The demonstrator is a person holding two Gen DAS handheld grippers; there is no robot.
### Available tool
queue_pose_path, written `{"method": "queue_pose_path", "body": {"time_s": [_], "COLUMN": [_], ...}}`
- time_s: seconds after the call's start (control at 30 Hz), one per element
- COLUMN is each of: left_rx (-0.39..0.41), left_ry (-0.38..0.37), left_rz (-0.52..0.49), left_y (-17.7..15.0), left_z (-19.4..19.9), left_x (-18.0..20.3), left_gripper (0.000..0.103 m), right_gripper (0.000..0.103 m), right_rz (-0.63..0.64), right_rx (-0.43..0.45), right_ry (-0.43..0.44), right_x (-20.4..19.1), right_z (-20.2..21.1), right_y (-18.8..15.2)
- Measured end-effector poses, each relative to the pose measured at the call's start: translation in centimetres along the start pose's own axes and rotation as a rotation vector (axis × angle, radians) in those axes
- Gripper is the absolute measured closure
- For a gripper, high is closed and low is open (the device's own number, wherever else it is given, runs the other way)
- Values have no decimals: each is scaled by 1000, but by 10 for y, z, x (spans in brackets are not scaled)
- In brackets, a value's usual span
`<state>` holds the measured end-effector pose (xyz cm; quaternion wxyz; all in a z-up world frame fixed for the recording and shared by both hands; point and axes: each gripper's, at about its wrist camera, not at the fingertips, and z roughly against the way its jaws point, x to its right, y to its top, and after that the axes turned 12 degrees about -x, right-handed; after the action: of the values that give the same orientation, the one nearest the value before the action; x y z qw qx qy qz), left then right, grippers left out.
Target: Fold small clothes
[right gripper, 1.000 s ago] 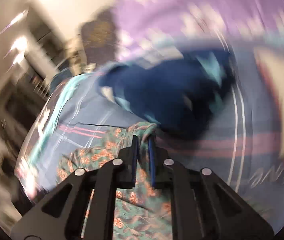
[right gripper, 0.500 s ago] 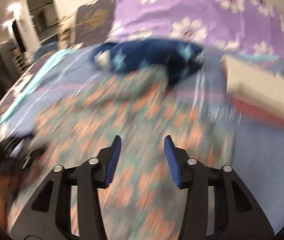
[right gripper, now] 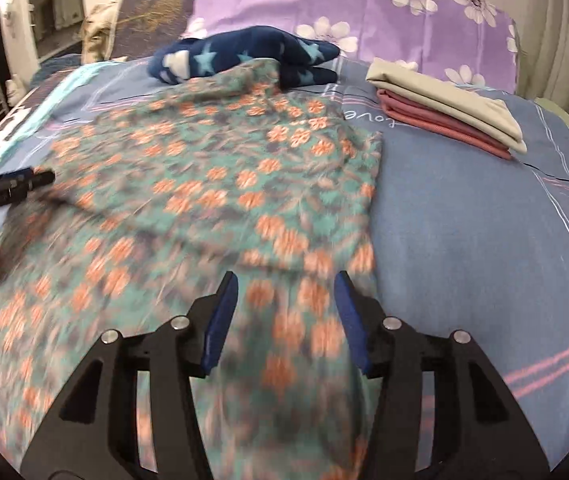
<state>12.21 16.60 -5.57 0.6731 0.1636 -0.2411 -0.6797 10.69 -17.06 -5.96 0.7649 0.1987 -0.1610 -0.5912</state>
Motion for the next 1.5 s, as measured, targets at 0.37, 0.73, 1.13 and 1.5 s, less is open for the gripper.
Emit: {"method": "queue_pose_path", "body": {"time_s": [0.37, 0.73, 1.13, 1.5], "left_rx": [-102, -66, -92, -103], "left_ry": [-90, -305, -414, -466], "left_rz": [11, -9, -83, -51], "left_y": [-105, -157, -220, -232], "left_z": [44, 71, 108, 108], "left_x": [-43, -35, -24, -25], "left_gripper": [26, 58, 58, 96], "right_gripper": [50, 75, 76, 95], "right_rz": [-241, -210, -232, -277], "right_rx": [-25, -53, -156, -139], "right_ry": [100, 226, 382, 528], "right_x": [54, 43, 63, 66], "right_z": [20, 47, 90, 91], "right_y": [-71, -121, -207, -232]}}
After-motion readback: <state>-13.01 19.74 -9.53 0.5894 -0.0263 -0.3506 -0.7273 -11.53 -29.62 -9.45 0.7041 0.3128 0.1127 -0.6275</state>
